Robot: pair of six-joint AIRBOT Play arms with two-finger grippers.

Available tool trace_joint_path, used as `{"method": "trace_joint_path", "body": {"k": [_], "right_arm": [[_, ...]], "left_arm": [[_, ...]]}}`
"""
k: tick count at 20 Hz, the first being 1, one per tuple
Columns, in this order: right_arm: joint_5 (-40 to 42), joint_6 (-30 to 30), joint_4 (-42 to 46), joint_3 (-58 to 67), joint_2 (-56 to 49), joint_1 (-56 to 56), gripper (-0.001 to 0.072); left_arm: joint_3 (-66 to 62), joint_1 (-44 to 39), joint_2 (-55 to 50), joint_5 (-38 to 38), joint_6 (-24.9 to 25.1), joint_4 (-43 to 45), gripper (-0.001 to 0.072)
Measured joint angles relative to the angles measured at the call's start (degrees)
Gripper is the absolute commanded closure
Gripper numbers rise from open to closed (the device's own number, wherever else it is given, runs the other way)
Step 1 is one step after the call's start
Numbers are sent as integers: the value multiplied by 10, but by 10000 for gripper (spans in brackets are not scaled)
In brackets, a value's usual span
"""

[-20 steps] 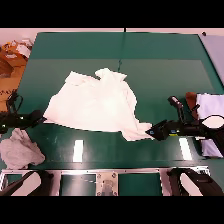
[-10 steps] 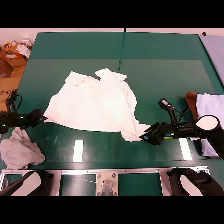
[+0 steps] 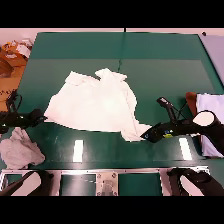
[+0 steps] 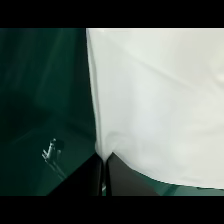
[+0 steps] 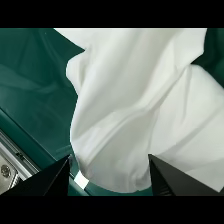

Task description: Fold the shirts.

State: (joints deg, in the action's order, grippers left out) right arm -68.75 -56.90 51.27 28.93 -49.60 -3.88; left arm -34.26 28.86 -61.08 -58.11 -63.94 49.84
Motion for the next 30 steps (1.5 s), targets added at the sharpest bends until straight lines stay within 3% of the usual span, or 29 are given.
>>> {"method": "trace_joint_path", "body": {"k": [1,2,3,4,8,13,17,23,27,30], "right_arm": [[1,-3,2,1,-11,-14,183],[7,-6,5,1,-24,-30,354],[18,-9,7,1,-36,-45,572],[30,-11,8,1,-45,-57,696],[72,-43,10,26,-66,-68,700],[71,-119,9,192,-70,36,700],[45,-183,-12,349,-45,159,701],[38,-213,-141,580,19,267,699],[101,-219,-187,719,58,292,699],[169,-223,-176,779,86,298,699]], "left_arm": [[0,0,0,0,0,-2,684],[0,0,0,0,0,-3,684],[0,0,0,-1,1,-4,684],[0,0,0,-4,3,-4,684],[-5,0,0,-13,9,-8,685],[-108,0,7,-80,12,-10,685],[-271,0,45,-130,4,-19,685],[-589,0,117,-136,-3,-103,685],[-803,0,133,-108,-17,-131,684],[-881,0,136,-98,-49,-134,684]]}}
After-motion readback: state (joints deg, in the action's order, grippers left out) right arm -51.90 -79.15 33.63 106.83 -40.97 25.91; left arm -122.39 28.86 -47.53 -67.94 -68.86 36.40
